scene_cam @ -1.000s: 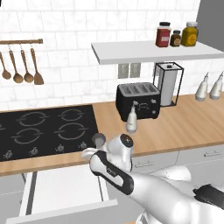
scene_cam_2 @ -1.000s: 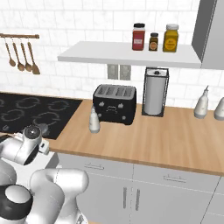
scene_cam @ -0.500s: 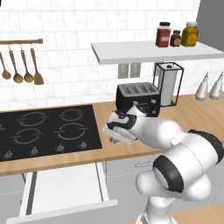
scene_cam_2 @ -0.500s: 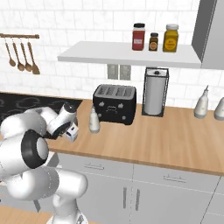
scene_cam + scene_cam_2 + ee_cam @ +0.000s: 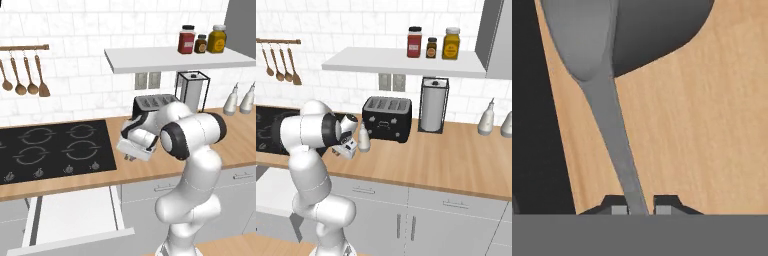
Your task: Pick the measuring cup from the drawer and place it on the counter.
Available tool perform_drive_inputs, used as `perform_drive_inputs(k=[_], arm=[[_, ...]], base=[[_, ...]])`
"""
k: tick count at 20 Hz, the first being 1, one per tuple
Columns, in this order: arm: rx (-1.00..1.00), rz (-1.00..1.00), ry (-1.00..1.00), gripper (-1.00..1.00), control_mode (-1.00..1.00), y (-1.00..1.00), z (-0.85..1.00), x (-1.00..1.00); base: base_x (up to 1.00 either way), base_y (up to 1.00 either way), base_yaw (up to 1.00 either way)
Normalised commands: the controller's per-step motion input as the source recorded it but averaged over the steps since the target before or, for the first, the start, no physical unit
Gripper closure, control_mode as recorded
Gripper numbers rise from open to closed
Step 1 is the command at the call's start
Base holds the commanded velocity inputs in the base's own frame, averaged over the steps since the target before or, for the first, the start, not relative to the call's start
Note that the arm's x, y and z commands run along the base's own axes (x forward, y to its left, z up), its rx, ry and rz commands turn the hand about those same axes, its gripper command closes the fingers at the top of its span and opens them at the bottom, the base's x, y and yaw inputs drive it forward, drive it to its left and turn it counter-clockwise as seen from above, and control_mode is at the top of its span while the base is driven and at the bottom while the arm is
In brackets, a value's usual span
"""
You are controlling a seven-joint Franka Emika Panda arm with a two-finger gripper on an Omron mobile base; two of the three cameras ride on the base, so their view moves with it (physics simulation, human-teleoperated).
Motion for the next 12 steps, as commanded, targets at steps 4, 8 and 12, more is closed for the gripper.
perform_drive_inputs(k=[4,8,12], arm=[[-0.01,0.09,-0.1,-1.0,-1.0,0.0,-0.29,-0.36],[0.0,0.03,-0.22,-1.0,-1.0,0.0,0.33,-0.42],[0.0,0.0,-0.3,-1.0,-1.0,-0.07,0.64,-0.85]], base=[[0.0,0.0,0.0],[0.0,0.0,0.0],[0.0,0.0,0.0]])
